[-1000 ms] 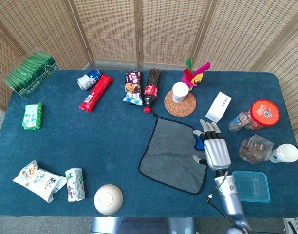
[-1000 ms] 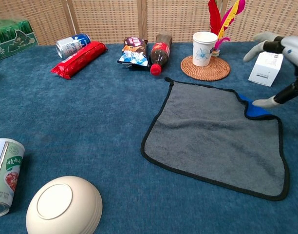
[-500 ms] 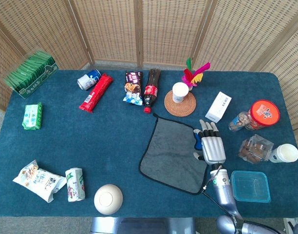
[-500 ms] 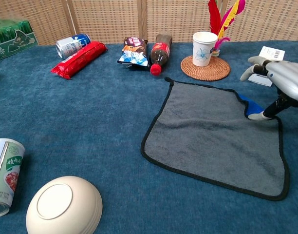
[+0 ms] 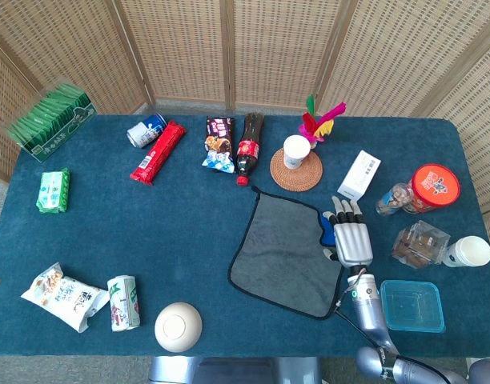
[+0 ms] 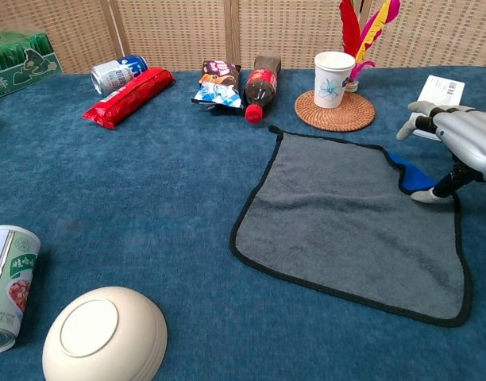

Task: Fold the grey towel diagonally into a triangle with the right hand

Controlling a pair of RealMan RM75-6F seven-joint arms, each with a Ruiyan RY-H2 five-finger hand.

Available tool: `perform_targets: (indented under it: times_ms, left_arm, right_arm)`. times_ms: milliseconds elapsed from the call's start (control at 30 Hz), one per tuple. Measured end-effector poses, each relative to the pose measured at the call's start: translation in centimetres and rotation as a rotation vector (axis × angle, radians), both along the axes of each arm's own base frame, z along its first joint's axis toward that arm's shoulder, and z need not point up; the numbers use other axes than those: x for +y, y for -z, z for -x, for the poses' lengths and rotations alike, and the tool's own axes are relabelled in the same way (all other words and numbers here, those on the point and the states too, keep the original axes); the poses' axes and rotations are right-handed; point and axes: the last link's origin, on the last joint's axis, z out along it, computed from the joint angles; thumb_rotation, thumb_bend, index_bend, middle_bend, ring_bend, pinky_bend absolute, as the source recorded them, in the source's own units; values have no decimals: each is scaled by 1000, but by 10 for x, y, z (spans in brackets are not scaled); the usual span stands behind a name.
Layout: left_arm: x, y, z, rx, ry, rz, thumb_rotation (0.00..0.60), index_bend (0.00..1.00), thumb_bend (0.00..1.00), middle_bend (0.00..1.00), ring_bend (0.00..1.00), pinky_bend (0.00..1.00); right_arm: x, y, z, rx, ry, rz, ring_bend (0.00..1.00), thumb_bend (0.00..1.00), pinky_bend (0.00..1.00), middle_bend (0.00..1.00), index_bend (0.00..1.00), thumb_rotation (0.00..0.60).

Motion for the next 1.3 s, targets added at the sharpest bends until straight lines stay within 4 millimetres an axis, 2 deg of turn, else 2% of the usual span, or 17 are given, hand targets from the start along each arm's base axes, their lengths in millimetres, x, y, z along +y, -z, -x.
perform_targets:
  times_ms: [733, 900, 1133, 1300]
  left_arm:
    - [-1, 1, 0, -1, 1, 4, 600, 0, 310, 0, 0, 8]
    - [-1, 1, -1, 0, 3, 5, 600, 0, 309, 0, 0, 8]
    - [-1, 1, -1, -4, 5, 5, 600, 0, 309, 0, 0, 9]
    - [-1, 0, -1, -4, 6, 4, 600, 0, 309, 0, 0, 8]
  right_arm:
    - [-8, 0, 16, 104, -15, 43, 0, 45, 0, 0, 281, 600]
    - [-8, 1, 18, 103, -10, 45, 0, 102, 0, 0, 385, 600]
    - [-9, 2, 19, 106, 0, 49, 0, 177, 0, 0, 416, 600]
    - [-11, 2, 20, 109, 5, 54, 0, 288, 0, 0, 429, 600]
